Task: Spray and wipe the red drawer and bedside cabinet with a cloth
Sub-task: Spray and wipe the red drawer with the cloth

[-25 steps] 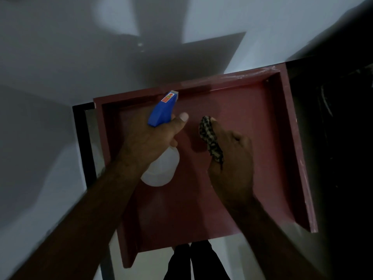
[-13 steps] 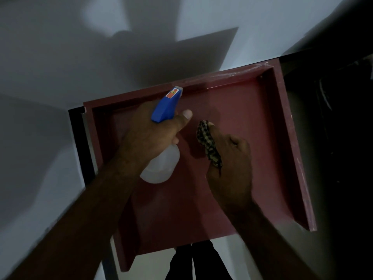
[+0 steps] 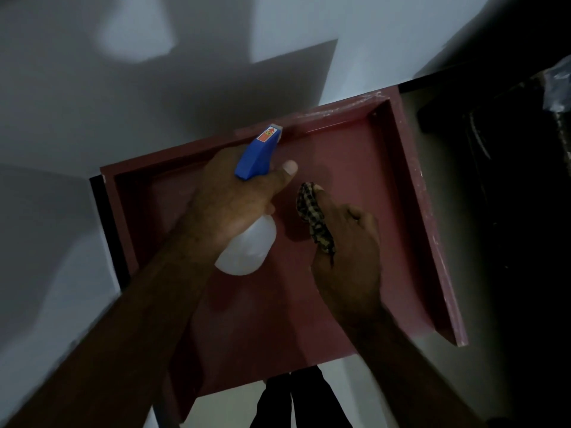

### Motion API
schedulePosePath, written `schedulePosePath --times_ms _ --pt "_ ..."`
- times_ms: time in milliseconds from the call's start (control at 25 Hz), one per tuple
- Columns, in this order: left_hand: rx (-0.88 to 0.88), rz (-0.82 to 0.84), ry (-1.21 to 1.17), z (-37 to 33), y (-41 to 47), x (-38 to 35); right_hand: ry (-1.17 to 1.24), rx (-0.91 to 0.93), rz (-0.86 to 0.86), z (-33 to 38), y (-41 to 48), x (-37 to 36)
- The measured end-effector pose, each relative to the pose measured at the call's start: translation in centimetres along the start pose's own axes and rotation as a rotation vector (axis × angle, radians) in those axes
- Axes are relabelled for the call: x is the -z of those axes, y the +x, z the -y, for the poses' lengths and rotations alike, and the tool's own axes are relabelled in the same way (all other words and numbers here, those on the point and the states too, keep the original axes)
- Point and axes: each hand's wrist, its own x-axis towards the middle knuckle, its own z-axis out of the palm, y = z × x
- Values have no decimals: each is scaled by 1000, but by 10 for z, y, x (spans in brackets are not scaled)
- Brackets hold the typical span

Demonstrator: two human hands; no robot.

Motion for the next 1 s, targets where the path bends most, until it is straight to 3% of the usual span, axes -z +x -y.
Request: schedulePosePath --times_ms 1000 --pt "-69 9 -13 -8 -11 1 -33 -19 -58 -2 0 9"
